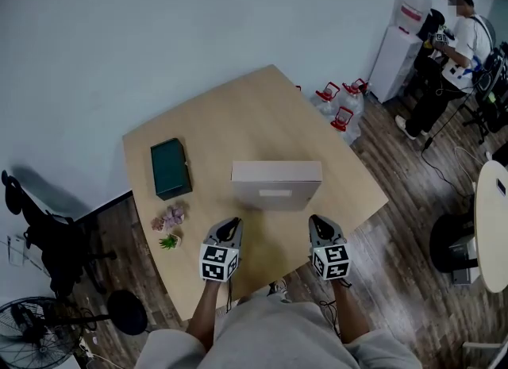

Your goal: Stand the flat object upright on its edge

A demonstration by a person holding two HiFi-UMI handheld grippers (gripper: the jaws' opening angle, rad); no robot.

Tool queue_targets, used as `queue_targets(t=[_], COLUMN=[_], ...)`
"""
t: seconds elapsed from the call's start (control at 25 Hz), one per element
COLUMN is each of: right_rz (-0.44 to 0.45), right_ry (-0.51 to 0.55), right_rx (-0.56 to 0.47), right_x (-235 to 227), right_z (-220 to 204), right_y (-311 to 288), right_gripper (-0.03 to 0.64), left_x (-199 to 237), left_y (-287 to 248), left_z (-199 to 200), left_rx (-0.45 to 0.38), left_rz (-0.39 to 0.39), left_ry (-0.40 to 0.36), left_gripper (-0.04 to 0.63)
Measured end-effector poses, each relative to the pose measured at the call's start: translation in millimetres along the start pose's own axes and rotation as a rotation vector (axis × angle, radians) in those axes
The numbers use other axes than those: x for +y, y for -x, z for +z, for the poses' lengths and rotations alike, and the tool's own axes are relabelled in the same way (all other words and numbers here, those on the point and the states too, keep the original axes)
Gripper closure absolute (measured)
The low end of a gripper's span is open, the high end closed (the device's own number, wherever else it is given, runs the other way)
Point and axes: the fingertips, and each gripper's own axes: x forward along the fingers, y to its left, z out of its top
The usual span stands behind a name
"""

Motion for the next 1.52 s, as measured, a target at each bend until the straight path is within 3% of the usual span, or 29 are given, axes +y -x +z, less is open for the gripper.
queue_targets(t=[1.52], right_rz=[-0.025], right_ry=[0.007], right_rx=[-0.032], right_x=[3], right_z=[1], right_y=[23], right_gripper=[0.615], left_x=[2], left_y=[2], left_z=[7], left_rx=[-0.040], left_rz=[0.014], left_ry=[0.008], left_gripper=[0.575])
